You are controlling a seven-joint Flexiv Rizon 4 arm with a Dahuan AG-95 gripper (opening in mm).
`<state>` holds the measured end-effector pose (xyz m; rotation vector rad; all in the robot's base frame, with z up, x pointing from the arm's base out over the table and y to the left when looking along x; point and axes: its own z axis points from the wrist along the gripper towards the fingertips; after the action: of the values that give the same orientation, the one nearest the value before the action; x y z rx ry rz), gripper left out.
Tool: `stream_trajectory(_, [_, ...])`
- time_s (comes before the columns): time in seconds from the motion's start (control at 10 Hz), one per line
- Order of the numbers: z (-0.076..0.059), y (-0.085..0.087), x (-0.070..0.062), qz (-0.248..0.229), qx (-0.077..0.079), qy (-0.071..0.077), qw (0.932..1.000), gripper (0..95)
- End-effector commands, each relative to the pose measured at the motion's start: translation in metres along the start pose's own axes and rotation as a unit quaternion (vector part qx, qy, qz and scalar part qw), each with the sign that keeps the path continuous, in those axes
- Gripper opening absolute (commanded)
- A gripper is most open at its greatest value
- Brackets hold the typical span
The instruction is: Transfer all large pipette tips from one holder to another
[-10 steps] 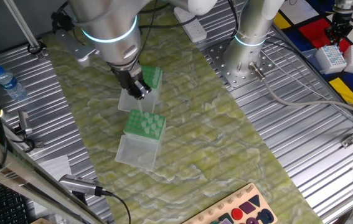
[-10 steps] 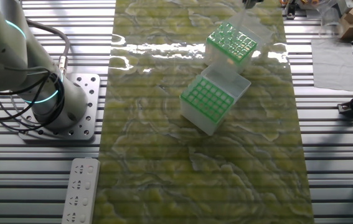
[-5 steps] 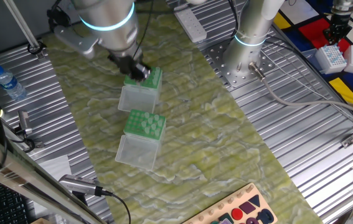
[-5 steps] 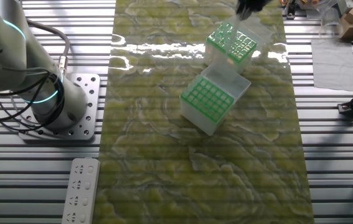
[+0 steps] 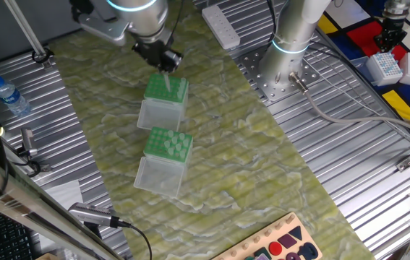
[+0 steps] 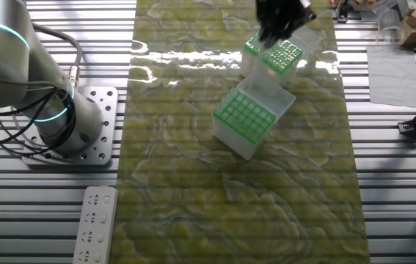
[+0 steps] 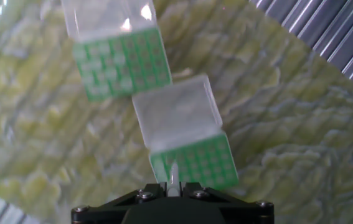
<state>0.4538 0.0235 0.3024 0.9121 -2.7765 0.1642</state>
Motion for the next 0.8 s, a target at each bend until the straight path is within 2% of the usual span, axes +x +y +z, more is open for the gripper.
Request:
stream_trajectory(0.1, [0.006,-0.001,0.015,-0.013,0.006,0.004,0.9999,0.0])
stream_trajectory(0.4, [0.013,-0.002,0.027,-0.021,0.009,0.003,0.9997,0.0])
stream_trajectory(0.8, [0.020,-0.004,0.029,-0.028,0.009,0.002,0.9996,0.0])
